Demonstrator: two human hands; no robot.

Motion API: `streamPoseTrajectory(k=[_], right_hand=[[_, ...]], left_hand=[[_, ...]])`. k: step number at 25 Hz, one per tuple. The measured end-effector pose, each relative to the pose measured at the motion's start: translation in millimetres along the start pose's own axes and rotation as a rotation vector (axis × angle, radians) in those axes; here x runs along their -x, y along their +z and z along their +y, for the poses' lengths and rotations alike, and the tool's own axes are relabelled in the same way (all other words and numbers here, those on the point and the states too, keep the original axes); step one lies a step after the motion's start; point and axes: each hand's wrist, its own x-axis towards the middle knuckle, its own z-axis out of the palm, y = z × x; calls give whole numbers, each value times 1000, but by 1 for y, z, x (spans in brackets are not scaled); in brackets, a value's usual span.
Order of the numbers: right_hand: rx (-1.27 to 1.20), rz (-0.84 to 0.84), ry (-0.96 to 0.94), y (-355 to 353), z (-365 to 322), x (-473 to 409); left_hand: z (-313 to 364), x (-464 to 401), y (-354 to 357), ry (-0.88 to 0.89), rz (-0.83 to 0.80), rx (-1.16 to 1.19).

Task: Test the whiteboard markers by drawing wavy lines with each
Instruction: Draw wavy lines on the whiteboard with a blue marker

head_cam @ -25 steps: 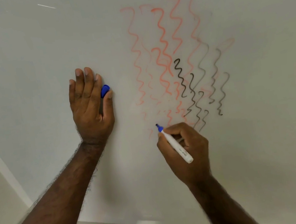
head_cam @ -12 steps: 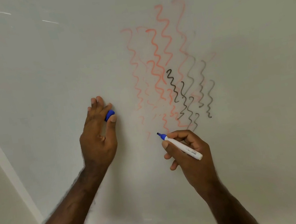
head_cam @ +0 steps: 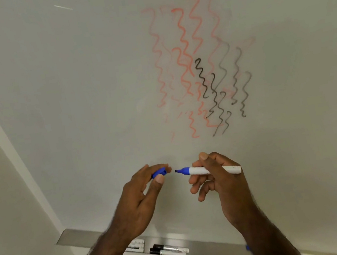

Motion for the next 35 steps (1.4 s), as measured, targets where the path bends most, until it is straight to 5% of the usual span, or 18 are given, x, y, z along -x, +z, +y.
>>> streamPoseTrajectory(k=[15, 24, 35], right_hand=[[-66, -155, 211, 13, 31, 30], [-237, -76, 327, 54, 60, 43], [-19, -331, 621, 88, 152, 51]], left_hand=[[3, 56, 0, -96, -317, 158], [-11, 73, -19, -107, -276, 38], [-94, 138, -47, -429, -269, -102]])
